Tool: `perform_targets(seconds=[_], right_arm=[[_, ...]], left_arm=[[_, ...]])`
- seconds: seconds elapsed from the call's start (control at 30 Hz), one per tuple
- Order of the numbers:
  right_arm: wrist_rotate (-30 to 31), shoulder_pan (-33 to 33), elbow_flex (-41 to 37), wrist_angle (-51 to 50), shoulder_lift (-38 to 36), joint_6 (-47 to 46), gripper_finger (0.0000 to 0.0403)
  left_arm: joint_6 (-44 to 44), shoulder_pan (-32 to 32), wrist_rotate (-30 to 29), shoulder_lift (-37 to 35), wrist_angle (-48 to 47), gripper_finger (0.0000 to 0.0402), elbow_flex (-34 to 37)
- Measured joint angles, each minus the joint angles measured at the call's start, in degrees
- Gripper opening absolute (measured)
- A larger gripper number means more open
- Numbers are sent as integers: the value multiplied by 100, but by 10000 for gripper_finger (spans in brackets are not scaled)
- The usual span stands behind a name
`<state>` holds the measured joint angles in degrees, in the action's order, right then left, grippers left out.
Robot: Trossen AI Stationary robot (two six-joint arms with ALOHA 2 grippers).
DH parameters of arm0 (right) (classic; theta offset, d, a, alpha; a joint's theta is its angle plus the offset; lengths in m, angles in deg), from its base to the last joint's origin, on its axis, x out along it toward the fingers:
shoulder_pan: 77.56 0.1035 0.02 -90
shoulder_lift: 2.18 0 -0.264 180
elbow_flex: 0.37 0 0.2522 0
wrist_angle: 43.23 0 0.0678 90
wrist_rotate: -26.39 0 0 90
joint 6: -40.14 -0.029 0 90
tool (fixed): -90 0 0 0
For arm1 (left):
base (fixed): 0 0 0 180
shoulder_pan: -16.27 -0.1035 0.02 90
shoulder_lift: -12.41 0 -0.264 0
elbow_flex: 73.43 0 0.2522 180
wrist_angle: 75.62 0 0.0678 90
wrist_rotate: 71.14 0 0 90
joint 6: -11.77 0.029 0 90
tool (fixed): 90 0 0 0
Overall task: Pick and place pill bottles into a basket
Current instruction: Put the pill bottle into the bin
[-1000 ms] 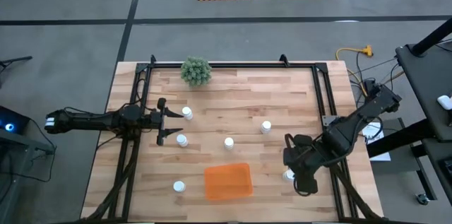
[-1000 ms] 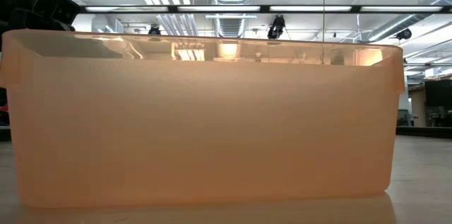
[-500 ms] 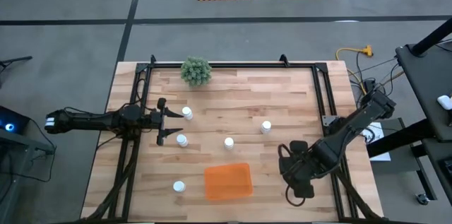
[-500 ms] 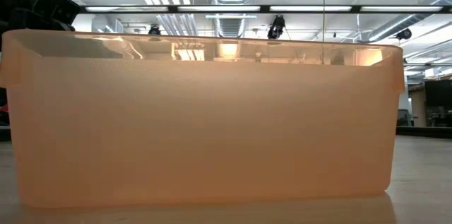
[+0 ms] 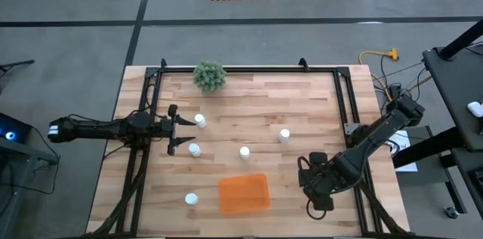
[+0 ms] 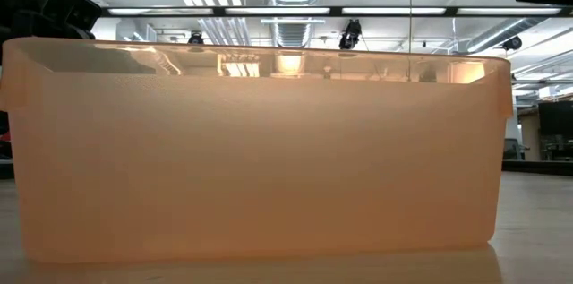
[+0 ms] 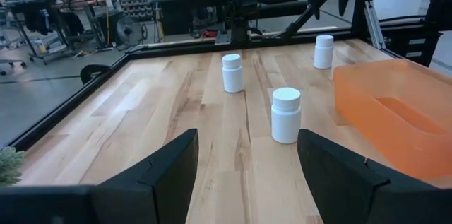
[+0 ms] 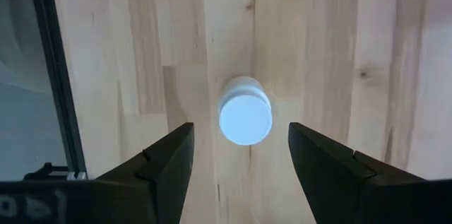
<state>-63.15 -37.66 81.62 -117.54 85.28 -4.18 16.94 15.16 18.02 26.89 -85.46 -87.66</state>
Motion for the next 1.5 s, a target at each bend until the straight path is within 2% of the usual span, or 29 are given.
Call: perform_targets(seconds=[0.23,0.73,1.33,1.5], right_arm=[[3,-2,-579,933,-33,84,219],[-25,37,-1187,1576,-34,-30,219],[-72,46,-1350,1581,-36,-181,219],[-90,46,-1320,1624,-36,-181,197]], left_arm=[[0,0,0,2,0,224,2],[0,4,0,2,4,224,2],[0,-2,0,2,4,224,0],[0,-2,0,2,4,224,1]])
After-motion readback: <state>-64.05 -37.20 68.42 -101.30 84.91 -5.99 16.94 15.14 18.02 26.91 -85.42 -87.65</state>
